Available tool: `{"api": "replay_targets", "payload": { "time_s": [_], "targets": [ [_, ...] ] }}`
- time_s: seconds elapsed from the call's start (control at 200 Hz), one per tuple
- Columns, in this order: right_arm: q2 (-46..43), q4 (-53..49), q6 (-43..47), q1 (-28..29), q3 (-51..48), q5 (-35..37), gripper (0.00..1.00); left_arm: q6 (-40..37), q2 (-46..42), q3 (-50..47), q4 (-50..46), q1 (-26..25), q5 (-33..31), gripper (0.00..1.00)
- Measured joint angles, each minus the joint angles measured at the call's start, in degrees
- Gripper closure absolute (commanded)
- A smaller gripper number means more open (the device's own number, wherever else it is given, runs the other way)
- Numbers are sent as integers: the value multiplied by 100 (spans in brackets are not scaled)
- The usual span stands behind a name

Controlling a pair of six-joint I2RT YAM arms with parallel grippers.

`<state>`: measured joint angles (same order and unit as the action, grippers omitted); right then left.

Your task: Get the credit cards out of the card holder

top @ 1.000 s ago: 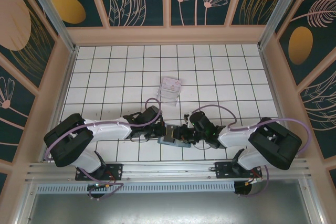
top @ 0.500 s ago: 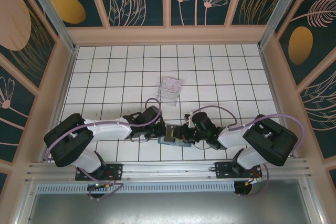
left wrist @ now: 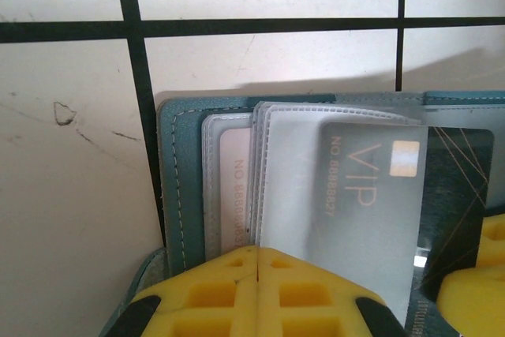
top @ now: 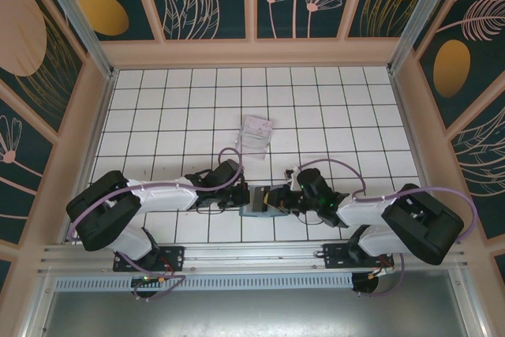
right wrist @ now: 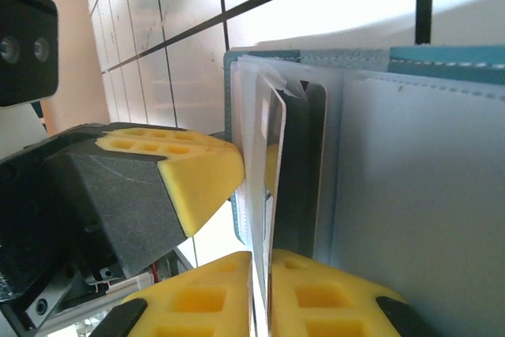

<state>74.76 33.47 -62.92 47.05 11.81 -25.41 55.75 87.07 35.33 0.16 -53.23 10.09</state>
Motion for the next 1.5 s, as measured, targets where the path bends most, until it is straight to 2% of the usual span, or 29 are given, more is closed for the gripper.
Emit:
{"api": "replay_targets", "payload": {
  "time_s": [0.105,0.25,0.5,1.006,1.241,1.501],
  "targets": [
    [2,-105,24,-13,2,2,96,0,0,2,2,0,2,99],
    [-7,-297,111,-15,59,26,99,0,0,2,2,0,2,99],
    [-221,-1169,382,-37,380,52,100,0,0,2,2,-2,2,98],
    [-1237,-3276,1141,-417,951,195,100,2,-24,2,-17,-2,-9,95],
    [-1314,-4070,2258,-479,1755,463,100,2,-105,-17,-133,-2,-26,93],
    [-1062,-4913,4417,-507,2855,914,100,7,-221,-127,-155,-2,-26,93]
  ]
}}
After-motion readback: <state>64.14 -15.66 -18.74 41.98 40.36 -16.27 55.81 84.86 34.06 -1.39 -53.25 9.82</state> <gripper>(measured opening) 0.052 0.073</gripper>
